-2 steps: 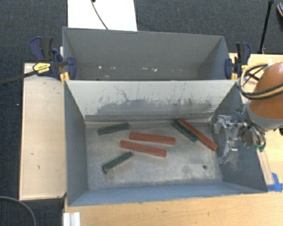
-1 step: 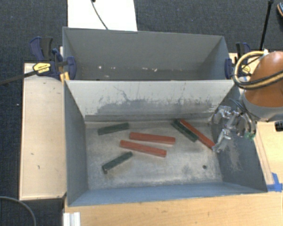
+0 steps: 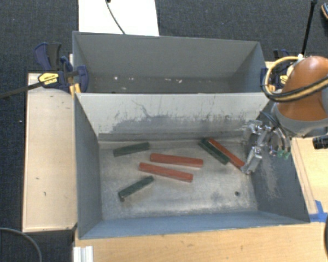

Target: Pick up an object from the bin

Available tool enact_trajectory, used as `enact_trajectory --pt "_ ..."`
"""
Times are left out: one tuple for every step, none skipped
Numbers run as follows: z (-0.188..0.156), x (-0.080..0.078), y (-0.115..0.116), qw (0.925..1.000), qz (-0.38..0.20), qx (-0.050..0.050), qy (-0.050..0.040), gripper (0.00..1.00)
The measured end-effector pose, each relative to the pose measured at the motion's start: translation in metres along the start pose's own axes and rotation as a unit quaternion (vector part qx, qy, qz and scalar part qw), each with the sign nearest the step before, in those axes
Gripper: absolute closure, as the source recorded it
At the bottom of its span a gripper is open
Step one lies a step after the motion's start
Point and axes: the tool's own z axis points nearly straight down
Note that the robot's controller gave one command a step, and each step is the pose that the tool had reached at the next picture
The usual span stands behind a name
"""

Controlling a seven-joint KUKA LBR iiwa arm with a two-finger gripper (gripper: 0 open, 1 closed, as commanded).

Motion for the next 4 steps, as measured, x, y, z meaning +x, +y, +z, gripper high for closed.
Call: enact_trajectory --pt "0.051 0.009 -0.002 0.9940 0.110 0.000 -0.0004 0.00" --pt "0.065 0.028 0.019 0.9979 0.064 0.000 0.0018 1.00" --pt "0.065 0.028 0.019 0.9979 0.064 0.000 0.0019 1.00" --pt "0.062 0.029 0.018 0.9979 0.064 0.000 0.0030 1.00"
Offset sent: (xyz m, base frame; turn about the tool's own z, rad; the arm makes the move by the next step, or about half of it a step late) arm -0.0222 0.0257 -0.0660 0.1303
